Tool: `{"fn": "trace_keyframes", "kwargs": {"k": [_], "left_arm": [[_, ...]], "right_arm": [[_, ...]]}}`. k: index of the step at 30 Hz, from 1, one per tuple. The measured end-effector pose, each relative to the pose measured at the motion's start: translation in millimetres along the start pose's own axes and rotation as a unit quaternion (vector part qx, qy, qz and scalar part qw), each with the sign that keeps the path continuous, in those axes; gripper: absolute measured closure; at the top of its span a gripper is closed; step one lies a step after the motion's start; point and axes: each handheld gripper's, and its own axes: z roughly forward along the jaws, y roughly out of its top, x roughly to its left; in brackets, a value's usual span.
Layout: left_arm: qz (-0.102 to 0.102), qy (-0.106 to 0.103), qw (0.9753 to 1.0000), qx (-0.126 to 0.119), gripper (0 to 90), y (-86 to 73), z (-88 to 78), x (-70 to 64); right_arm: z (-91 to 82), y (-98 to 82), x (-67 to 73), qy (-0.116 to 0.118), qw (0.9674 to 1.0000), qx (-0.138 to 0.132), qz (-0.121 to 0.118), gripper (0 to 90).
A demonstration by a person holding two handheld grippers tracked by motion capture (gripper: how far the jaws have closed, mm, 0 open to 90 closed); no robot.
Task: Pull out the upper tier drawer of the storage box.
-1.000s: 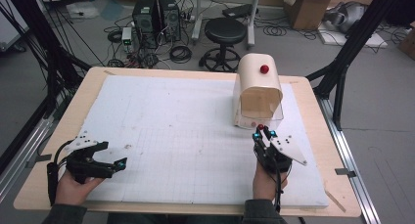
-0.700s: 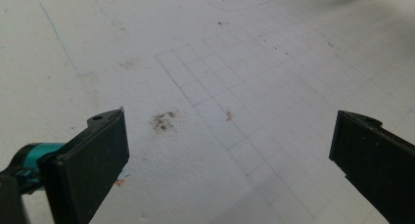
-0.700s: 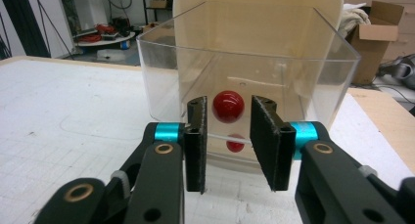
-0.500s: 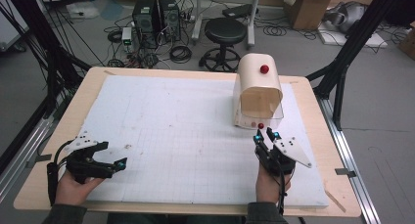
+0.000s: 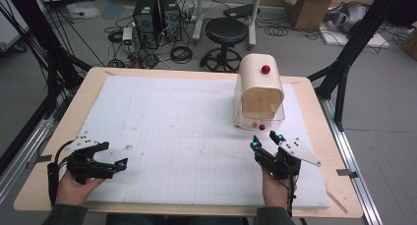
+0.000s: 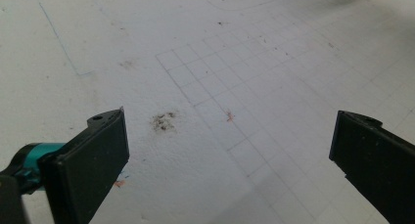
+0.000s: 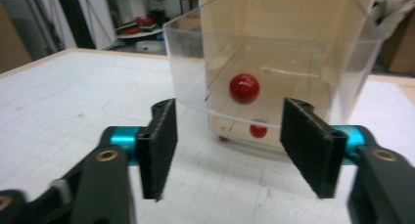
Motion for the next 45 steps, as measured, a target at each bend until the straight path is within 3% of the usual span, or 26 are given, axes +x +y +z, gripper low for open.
{"fn": "trace_keyframes", "kwargs": {"k": [3,8,11,18,19,25,33,36,45], "left_arm": [[0.0,0.001,1.0,0.0,1.7,-0.6,-1.6,0.9],[-0.002,0.002,1.0,-0.003,1.7,-0.9,-3.1,1.6],[-0.002,0.001,1.0,-0.002,1.7,-0.9,-3.0,1.4],[-0.001,-0.001,1.0,-0.002,1.7,-1.1,-2.3,0.6],[0.0,-0.001,1.0,-0.001,1.7,-1.1,-2.1,0.4],[0.001,-0.005,1.0,-0.002,1.7,-0.6,-0.5,-1.2],[0.004,-0.007,1.0,-0.002,1.7,-1.0,0.8,-2.2],[0.004,-0.007,1.0,-0.002,1.7,-1.3,0.7,-2.8],[0.002,-0.009,1.0,-0.003,1.7,-4.5,-1.1,-1.7]], "right_arm": [[1.1,-1.8,-3.1,0.023,0.9996,0.016,0.002,28.7],[2.0,-1.7,-5.6,0.041,0.9985,0.035,0.002,21.9],[3.5,-1.7,-6.8,0.073,0.996,0.051,-0.003,18.5],[5.6,-4.7,-7.6,0.097,0.9926,0.073,-0.01,14.7],[5.9,-5.1,-8.3,0.11,0.9908,0.079,-0.009,14.0],[6.6,-7.2,-8.4,0.123,0.9878,0.093,-0.02,11.2],[6.8,-12.3,-15.5,0.139,0.9843,0.107,-0.013,7.0],[7.1,-12.7,-17.3,0.135,0.9845,0.111,-0.013,1.8],[8.1,-17.3,-26.6,0.134,0.9839,0.118,-0.009,1.8]]}}
